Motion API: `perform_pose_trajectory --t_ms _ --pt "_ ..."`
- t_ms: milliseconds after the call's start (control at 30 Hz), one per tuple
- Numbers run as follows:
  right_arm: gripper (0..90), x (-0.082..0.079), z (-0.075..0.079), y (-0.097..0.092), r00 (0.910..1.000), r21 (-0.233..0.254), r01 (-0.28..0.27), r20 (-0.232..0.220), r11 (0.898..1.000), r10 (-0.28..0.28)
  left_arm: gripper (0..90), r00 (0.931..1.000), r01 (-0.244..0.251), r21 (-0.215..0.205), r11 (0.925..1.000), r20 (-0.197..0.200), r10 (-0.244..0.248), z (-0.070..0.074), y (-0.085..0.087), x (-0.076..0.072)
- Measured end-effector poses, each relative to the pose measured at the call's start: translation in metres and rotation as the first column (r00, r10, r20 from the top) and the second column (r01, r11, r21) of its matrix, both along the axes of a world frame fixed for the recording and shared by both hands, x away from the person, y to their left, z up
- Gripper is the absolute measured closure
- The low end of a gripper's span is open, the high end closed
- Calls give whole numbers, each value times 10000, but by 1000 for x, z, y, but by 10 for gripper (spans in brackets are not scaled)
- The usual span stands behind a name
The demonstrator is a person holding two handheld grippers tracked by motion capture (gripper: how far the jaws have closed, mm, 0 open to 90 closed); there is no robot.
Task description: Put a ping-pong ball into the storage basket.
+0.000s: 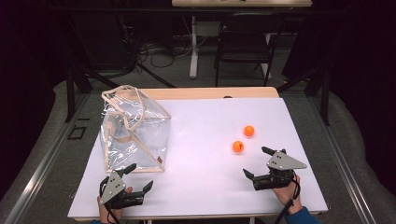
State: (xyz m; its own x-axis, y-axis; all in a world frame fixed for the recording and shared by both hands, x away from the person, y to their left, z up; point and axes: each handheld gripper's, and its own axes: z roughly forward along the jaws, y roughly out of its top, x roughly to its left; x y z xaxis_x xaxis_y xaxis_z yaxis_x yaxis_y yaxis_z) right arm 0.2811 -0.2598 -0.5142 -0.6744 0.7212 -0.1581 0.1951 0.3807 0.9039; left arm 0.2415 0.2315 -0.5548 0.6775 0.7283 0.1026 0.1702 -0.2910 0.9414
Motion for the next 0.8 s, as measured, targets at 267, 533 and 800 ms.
perform_pose_trajectory --t_ms 267,533,800 --pt "0 15 1 4 9989 -47 61 -460 10000 -63 158 10000 17 41 10000 -30 -17 0 0 0" --pt "0 29 0 7 9957 -206 142 -911 9997 -161 158 10000 3 76 10000 -22 -3 0 0 0" --pt "0 41 -1 11 9910 -312 210 -1313 9993 -249 158 10000 19 99 9999 -21 -19 0 0 0"
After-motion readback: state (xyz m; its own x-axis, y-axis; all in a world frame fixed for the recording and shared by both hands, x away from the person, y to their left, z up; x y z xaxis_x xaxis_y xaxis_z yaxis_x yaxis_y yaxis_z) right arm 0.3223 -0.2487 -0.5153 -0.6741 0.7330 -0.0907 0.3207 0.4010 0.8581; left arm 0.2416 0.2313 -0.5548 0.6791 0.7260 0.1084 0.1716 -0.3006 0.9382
